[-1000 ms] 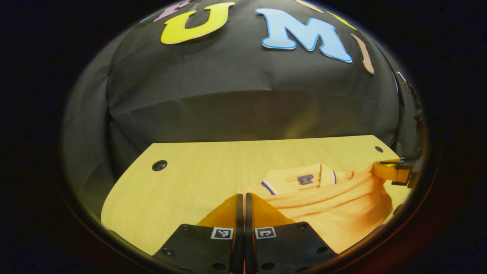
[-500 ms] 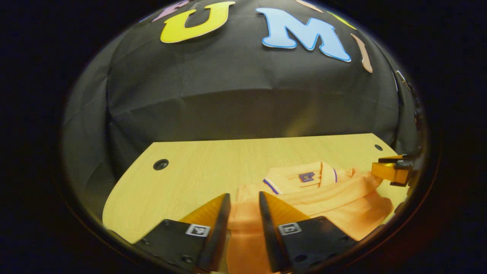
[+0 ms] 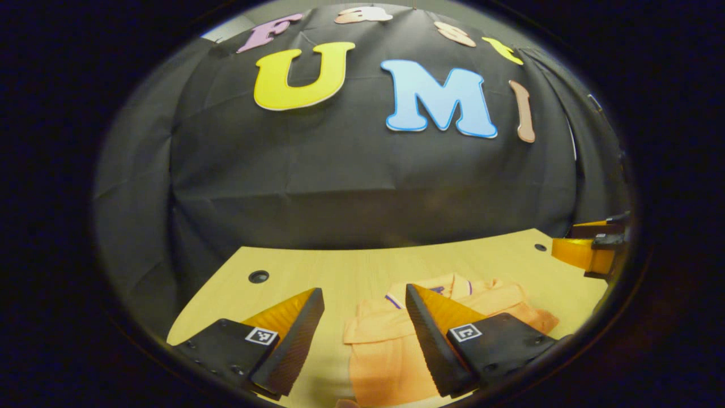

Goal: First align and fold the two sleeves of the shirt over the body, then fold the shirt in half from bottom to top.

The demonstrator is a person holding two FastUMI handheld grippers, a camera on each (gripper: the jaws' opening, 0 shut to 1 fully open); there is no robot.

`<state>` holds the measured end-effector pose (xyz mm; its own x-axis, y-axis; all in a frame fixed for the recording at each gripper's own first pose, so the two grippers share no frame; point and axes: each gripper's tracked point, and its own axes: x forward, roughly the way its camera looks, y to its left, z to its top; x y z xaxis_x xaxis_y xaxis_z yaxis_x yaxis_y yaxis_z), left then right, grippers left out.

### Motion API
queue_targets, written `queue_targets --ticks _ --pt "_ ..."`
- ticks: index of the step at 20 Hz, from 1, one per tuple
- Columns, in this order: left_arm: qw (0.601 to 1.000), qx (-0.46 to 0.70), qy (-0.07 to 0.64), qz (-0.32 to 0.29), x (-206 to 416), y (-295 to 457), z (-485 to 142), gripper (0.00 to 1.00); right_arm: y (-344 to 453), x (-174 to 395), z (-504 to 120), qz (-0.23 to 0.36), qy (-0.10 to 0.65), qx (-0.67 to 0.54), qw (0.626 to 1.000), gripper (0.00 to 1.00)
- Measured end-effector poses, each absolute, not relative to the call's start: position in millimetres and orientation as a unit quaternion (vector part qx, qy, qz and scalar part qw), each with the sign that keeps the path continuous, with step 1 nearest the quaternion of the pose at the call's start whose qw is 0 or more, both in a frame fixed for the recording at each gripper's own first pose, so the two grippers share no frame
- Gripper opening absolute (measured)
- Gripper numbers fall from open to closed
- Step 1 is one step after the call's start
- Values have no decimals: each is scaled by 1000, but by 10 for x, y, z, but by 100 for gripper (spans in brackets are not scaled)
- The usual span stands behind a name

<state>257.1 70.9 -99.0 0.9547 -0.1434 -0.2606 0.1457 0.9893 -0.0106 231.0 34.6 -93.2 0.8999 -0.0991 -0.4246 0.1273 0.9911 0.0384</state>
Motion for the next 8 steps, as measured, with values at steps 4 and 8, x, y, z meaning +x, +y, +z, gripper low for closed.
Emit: queue_targets --ticks 4,8 --pt "993 3 80 -87 2152 695 -497 95 324 1928 -466 -65 168 27 983 94" --pt "995 13 28 -91 1724 624 -87 95 195 1469 -96 -69 126 17 989 94"
